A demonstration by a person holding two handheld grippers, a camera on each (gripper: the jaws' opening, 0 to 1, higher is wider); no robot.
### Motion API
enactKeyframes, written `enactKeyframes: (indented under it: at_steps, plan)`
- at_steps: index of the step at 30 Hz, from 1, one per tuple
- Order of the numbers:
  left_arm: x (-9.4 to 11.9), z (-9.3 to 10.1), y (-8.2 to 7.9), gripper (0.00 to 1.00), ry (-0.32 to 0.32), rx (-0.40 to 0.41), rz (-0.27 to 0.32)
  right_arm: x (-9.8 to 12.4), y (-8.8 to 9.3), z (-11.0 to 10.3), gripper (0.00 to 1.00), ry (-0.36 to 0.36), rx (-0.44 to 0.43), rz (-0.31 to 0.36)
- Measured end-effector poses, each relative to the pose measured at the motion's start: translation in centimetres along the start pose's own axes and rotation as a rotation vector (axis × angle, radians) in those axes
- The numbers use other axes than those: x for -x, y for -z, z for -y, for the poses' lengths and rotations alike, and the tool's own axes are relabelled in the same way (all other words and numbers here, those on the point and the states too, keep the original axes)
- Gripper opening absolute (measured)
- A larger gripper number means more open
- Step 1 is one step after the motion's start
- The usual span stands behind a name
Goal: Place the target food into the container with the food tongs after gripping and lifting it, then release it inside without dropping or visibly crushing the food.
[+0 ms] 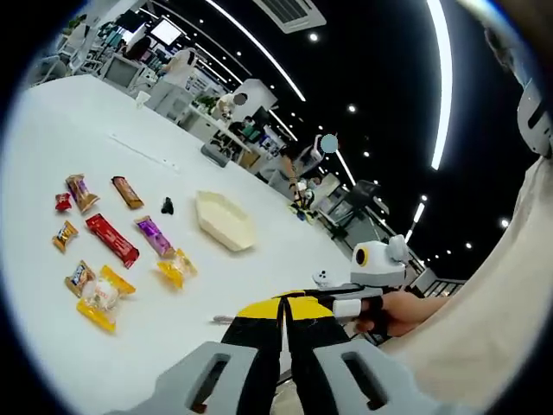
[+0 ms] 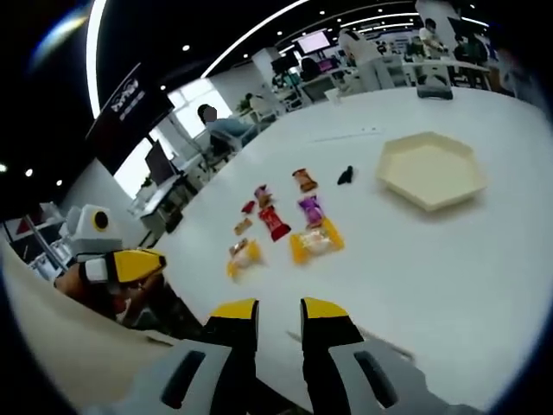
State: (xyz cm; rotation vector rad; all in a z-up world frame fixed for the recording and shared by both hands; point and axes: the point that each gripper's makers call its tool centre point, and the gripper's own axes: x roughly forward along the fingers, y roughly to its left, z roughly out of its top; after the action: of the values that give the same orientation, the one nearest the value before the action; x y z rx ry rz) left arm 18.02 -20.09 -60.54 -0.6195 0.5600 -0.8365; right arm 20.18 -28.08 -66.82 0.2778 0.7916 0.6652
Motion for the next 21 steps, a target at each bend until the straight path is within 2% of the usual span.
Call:
enactKeyframes:
  at_steps: [4, 6, 9, 16, 21]
  plan:
    - [-0.6, 0.4, 0.4, 0.0, 0.011, -0.023, -0.03, 0.7, 0.0, 0.5, 0.18, 0.015, -0.014, 0.016]
    - [-0.9, 1.1, 0.4, 0.0, 0.043, -0.05, -0.031, 1.0, 0.0, 0.8, 0.18, 0.024, -0.022, 0.022]
    - [-1.2, 1.5, 0.3, 0.05, 0.05, -0.079, -0.03, 1.3, 0.2, 1.1, 0.19, 0.032, -0.025, 0.026]
    - [-0.6, -0.3, 0.1, 0.2, -0.053, -0.175, -0.05, 2.4, -0.4, 2.6, 0.26, 0.082, 0.028, 0.074]
    - [0.7, -1.8, -0.4, 0.29, -0.136, -0.252, -0.052, 3.7, -0.8, 3.4, 0.38, 0.105, 0.132, 0.103]
